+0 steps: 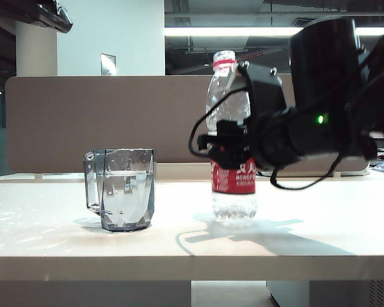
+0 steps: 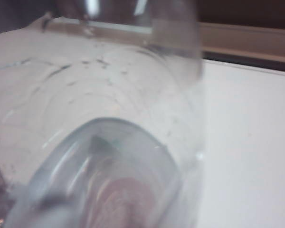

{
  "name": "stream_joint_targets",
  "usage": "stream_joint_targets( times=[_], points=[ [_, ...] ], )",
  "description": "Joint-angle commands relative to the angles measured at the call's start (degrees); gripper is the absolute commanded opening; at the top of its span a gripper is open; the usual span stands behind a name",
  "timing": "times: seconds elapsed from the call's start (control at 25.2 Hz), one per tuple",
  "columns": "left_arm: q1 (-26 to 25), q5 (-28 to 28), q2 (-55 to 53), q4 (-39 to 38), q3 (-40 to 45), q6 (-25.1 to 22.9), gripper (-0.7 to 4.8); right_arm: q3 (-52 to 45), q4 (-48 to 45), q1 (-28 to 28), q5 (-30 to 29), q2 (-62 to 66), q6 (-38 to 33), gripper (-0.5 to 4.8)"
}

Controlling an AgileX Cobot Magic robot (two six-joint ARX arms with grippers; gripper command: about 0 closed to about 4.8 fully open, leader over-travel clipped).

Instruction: Pick up the mineral water bottle on the table and pour water into the mug until it's half full.

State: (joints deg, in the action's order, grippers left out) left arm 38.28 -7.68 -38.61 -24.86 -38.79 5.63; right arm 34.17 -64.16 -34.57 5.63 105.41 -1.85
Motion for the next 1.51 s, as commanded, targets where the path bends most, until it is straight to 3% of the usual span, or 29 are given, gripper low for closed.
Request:
stream_joint_targets(
  times=[0.04,0.16,0.28,0.4,0.6,0.87,1.43,1.51],
  points=[
    [0.1,-0.1,0.1,0.5,-0.4,-0.3,-0.01,0.2,-4.9,-0.1,-0.4,1.7,-1.4,1.77],
    [0.1,-0.1,0.1,0.5,-0.4,-0.3,-0.01,0.2,-5.1,-0.1,-0.4,2.7,-1.4,1.81],
    [0.1,-0.1,0.1,0.5,-0.4,-0.3,-0.01,0.2,-5.1,-0.1,-0.5,2.7,-1.2,2.28],
    [0.1,-0.1,0.1,0.5,-0.4,-0.3,-0.01,0.2,-5.0,-0.1,-0.5,2.7,-1.1,2.95],
    [0.1,-0.1,0.1,0.5,-0.4,-0.3,-0.01,0.2,-4.9,-0.1,-0.5,2.7,-1.1,4.67],
    [0.1,0.0,0.1,0.6,-0.4,-0.3,-0.01,-4.3,-4.5,-0.4,-0.7,0.2,-1.1,4.79],
    [0.1,0.0,0.1,0.5,-0.4,-0.3,-0.01,-27.5,-3.9,-0.4,-0.9,-24.4,-1.2,4.79],
    [0.1,-0.1,0.1,0.5,-0.4,-0.3,-0.01,-30.0,-2.7,-0.4,-0.7,-28.6,-1.2,4.39]
  ],
)
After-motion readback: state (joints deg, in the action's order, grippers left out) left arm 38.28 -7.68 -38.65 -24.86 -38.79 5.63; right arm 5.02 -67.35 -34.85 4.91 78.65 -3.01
